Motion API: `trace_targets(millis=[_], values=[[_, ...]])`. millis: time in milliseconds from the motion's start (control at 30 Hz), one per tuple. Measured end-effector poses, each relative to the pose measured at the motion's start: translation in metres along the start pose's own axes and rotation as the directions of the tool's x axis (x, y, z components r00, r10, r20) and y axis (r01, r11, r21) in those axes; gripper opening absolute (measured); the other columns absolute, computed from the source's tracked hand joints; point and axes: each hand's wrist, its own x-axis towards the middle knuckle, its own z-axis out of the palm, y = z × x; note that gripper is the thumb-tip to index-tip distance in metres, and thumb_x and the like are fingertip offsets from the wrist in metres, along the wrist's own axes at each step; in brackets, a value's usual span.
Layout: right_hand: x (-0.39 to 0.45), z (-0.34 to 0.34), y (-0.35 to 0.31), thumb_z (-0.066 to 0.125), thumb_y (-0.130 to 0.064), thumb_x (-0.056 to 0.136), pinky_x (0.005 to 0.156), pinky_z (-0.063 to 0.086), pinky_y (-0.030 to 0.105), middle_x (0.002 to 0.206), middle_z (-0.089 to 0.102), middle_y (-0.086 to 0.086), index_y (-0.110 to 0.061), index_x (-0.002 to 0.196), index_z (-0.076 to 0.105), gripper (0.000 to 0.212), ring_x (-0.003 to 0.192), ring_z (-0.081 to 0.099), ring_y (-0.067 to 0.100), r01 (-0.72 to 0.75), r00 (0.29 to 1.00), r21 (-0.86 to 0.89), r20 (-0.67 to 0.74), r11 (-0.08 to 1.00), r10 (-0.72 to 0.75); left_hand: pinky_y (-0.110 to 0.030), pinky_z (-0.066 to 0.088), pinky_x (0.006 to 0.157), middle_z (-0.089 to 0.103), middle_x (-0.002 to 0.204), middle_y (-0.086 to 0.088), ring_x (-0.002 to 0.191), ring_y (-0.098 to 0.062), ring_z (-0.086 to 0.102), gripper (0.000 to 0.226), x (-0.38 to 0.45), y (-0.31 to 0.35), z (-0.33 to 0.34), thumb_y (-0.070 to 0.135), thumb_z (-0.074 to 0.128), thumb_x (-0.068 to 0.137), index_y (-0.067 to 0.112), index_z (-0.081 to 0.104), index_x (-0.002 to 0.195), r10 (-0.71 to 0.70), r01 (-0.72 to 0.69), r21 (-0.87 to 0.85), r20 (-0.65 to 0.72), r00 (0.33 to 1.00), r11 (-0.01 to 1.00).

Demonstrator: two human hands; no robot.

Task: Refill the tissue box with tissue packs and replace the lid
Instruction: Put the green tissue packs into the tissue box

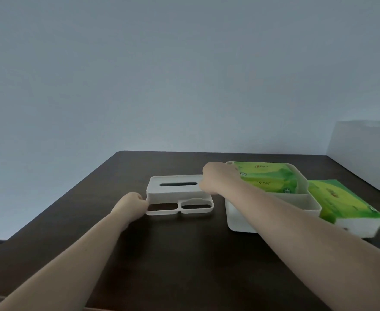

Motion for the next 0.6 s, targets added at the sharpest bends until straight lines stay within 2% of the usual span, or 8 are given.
trace_targets(millis=[67, 167, 233, 300, 433, 500, 600], values=[[-0.003, -0.001, 0.006, 0.045, -0.017, 0.087, 0.073, 0.035, 0.032, 0.062, 0.047, 0.000, -0.015, 0.063, 0.045, 0.024, 0.075, 0.050, 0.028, 0.048, 0.995, 0.095, -0.092, 0.994, -0.039, -0.029, 0.038, 0.060, 0.061, 0.074, -0.008, 0.066, -0.023, 0.051, 0.028, 0.000, 0.000, 0.003, 0.027, 0.050, 0.087, 0.010, 0.054, 0.064, 0.013, -0.013, 0.045, -0.007, 1.000, 0.999], [-0.009, -0.009, 0.026, 0.042, -0.021, 0.089, 0.064, 0.037, 0.030, 0.064, 0.048, 0.000, -0.013, 0.070, 0.053, 0.023, 0.071, 0.051, 0.027, 0.099, 0.969, 0.186, -0.243, 0.978, -0.052, -0.029, 0.042, 0.061, 0.062, 0.076, -0.001, 0.070, -0.020, 0.055, 0.030, -0.006, 0.005, 0.004, 0.038, 0.050, 0.088, 0.014, 0.055, 0.073, 0.053, -0.043, 0.138, -0.074, 0.996, 0.990], [-0.014, -0.015, 0.048, 0.042, -0.021, 0.088, 0.055, 0.033, 0.027, 0.059, 0.044, 0.000, -0.014, 0.061, 0.046, 0.028, 0.060, 0.046, 0.023, 0.085, 0.947, 0.243, -0.322, 0.966, -0.002, -0.031, 0.044, 0.066, 0.061, 0.080, 0.003, 0.077, -0.019, 0.058, 0.023, -0.010, 0.013, 0.003, 0.039, 0.051, 0.087, 0.017, 0.054, 0.083, 0.100, -0.076, 0.155, -0.146, 0.984, 0.985], [-0.019, -0.019, 0.074, 0.042, -0.021, 0.088, 0.052, 0.030, 0.028, 0.058, 0.043, 0.000, -0.015, 0.059, 0.041, 0.030, 0.058, 0.044, 0.021, 0.032, 0.928, 0.285, -0.365, 0.958, 0.077, -0.031, 0.045, 0.067, 0.061, 0.079, 0.004, 0.077, -0.019, 0.058, 0.016, -0.014, 0.026, 0.003, 0.033, 0.052, 0.087, 0.018, 0.055, 0.086, 0.145, -0.120, 0.147, -0.170, 0.975, 0.982], [-0.034, -0.019, 0.118, 0.045, -0.022, 0.089, 0.062, 0.042, 0.031, 0.066, 0.057, 0.000, -0.016, 0.071, 0.058, 0.023, 0.072, 0.057, 0.025, -0.050, 0.931, 0.359, -0.322, 0.932, 0.174, -0.031, 0.047, 0.071, 0.061, 0.082, 0.002, 0.079, -0.021, 0.058, 0.011, -0.028, 0.068, 0.009, 0.027, 0.052, 0.088, 0.018, 0.058, 0.086, 0.235, -0.216, 0.129, -0.150, 0.960, 0.968], [-0.044, -0.018, 0.133, 0.045, -0.019, 0.088, 0.066, 0.048, 0.032, 0.076, 0.066, 0.002, -0.014, 0.084, 0.066, 0.022, 0.076, 0.061, 0.024, -0.084, 0.937, 0.373, -0.287, 0.924, 0.201, -0.031, 0.048, 0.076, 0.059, 0.082, 0.006, 0.085, -0.021, 0.059, 0.013, -0.037, 0.089, 0.014, 0.027, 0.052, 0.088, 0.018, 0.061, 0.091, 0.258, -0.247, 0.092, -0.137, 0.956, 0.965], [-0.057, -0.015, 0.151, 0.046, -0.021, 0.088, 0.079, 0.054, 0.040, 0.094, 0.071, 0.002, -0.017, 0.097, 0.069, 0.025, 0.088, 0.063, 0.024, -0.109, 0.922, 0.380, -0.308, 0.918, 0.237, -0.034, 0.051, 0.080, 0.063, 0.085, 0.007, 0.084, -0.019, 0.061, 0.016, -0.050, 0.118, 0.023, 0.029, 0.052, 0.088, 0.018, 0.062, 0.095, 0.309, -0.307, 0.034, -0.111, 0.945, 0.951]])
